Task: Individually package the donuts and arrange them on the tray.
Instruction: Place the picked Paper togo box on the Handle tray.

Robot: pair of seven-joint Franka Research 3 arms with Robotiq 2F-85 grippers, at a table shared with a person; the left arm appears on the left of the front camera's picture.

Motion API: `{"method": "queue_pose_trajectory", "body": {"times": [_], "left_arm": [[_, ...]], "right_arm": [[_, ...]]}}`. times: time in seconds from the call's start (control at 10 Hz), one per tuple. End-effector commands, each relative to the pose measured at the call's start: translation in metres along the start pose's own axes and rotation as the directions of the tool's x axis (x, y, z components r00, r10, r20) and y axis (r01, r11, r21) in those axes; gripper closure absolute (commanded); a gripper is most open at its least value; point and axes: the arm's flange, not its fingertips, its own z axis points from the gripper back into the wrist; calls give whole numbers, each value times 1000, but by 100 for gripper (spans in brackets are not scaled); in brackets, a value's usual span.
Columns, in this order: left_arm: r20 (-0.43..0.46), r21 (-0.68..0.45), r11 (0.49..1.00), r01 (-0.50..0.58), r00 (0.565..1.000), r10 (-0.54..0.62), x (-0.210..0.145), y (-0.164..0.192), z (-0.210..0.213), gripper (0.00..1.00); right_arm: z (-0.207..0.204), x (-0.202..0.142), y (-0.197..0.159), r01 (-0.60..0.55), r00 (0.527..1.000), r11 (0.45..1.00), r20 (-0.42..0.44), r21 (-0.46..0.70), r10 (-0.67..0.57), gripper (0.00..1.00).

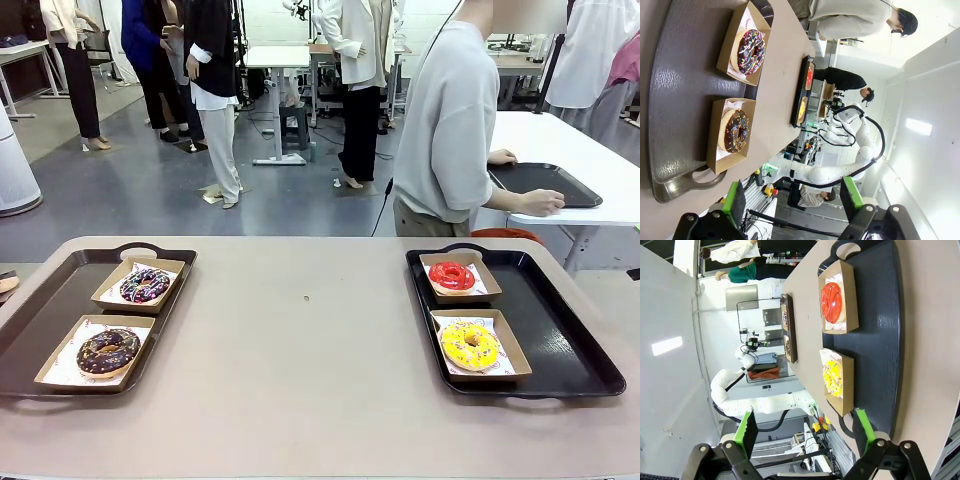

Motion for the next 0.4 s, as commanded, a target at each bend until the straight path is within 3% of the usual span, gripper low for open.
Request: {"method": "queue_pose_trajectory", "body": {"times": [0.0,0.3], "left_arm": [[4,0,1000,3,1000,-3,-1,-1,1,0],[4,0,1000,3,1000,-3,-1,-1,1,0]], "right_arm": [[0,-2,1,1,1000,1000,-11,0,-1,0],[0,-2,1,1,1000,1000,-11,0,-1,0]]}}
